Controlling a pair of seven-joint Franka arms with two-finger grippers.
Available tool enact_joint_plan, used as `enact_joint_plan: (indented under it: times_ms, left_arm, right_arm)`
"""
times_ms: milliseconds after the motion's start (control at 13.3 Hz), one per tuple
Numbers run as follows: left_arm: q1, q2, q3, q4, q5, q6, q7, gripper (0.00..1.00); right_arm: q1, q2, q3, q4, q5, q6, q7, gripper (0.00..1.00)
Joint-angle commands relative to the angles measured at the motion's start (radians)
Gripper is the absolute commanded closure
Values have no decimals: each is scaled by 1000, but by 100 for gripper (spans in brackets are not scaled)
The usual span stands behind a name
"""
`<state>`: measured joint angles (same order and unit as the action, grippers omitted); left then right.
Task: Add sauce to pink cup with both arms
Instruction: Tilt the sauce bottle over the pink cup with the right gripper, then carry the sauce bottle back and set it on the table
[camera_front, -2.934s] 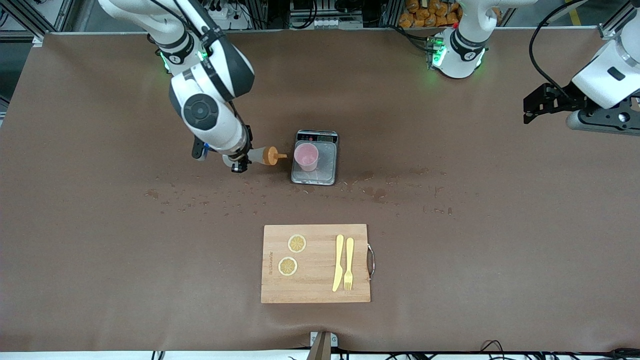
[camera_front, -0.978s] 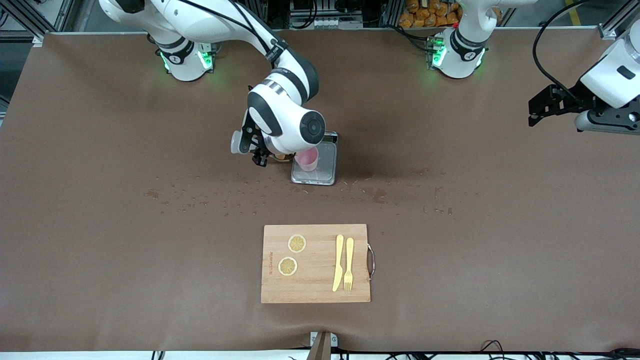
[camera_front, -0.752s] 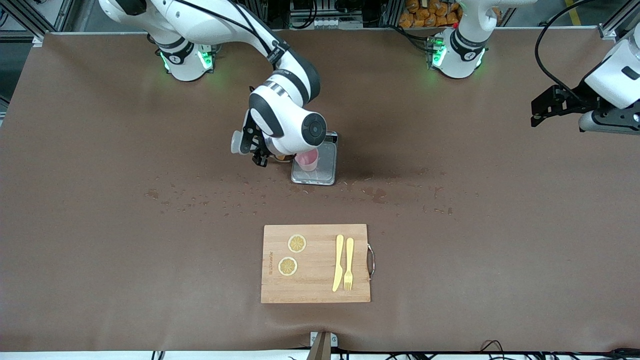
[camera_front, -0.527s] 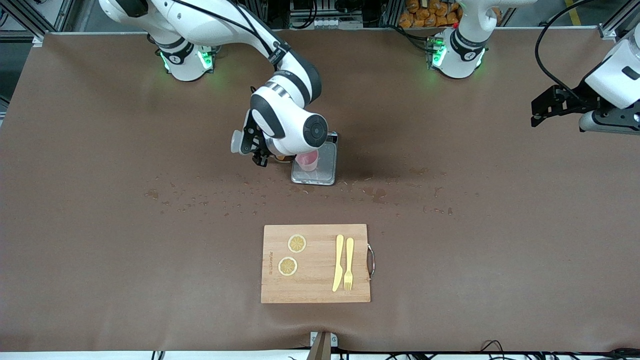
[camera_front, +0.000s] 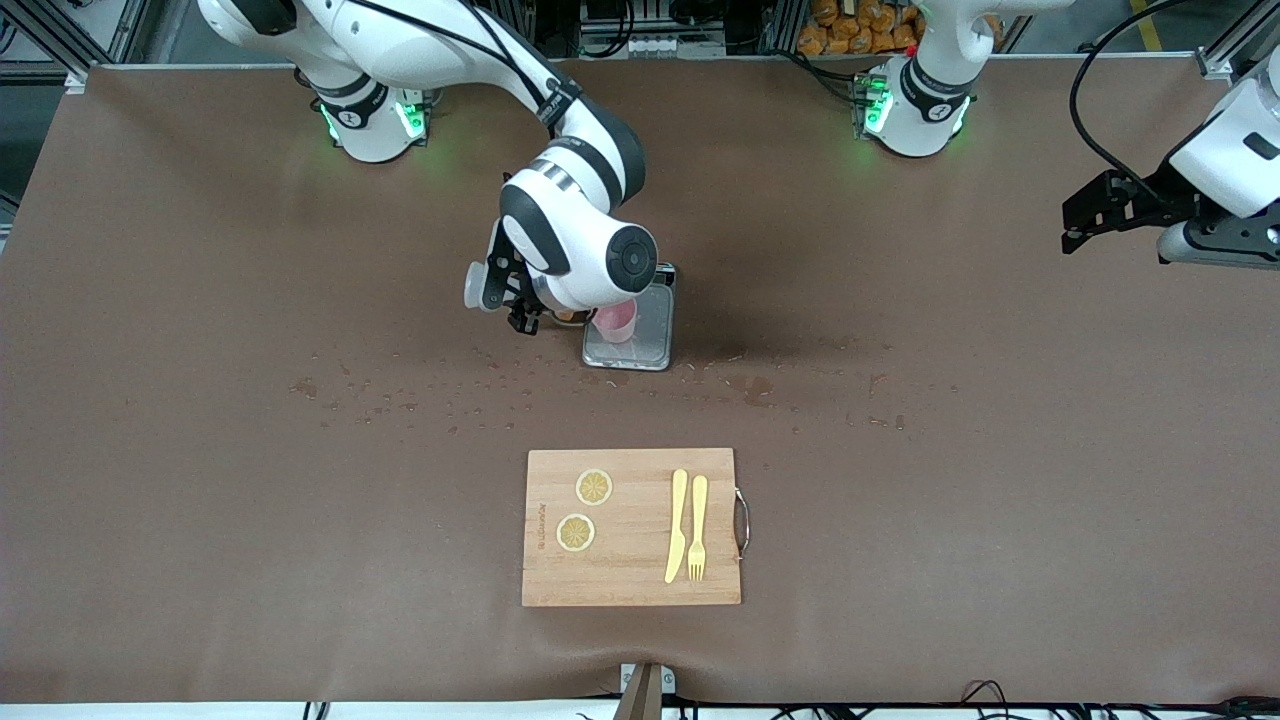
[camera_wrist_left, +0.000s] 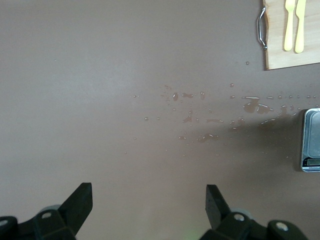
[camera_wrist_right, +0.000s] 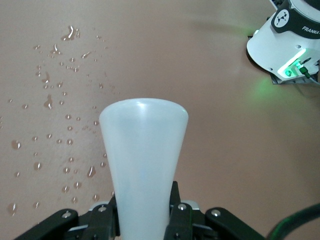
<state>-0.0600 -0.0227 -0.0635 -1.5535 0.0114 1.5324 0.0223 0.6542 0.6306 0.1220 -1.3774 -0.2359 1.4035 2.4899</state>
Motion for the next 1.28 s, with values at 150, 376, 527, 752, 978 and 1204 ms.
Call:
enact_joint_plan:
  times_ms: [150, 376, 527, 752, 978, 1204]
  left_arm:
    - [6, -19, -5, -13, -21, 9, 1, 0]
    - [6, -19, -5, -13, -21, 9, 1, 0]
    - [6, -17, -4, -13, -21, 9, 1, 0]
    - [8, -17, -2, -13, -21, 9, 1, 0]
    - [8, -16, -2, -13, -21, 9, 1, 0]
    - [8, -14, -1, -11, -22, 9, 1, 0]
  right_arm:
    - [-102, -92, 4, -5, 105, 31, -132, 100]
    - [-171, -140, 4, -12, 176, 57, -258, 100]
    - [-238, -195, 4, -58, 257, 100, -352, 100]
    - [-391, -238, 2, -78, 383, 107, -564, 100]
    - [-537, -236, 2, -124, 487, 194, -784, 100]
    - [-670, -218, 1, -167, 581, 242, -986, 100]
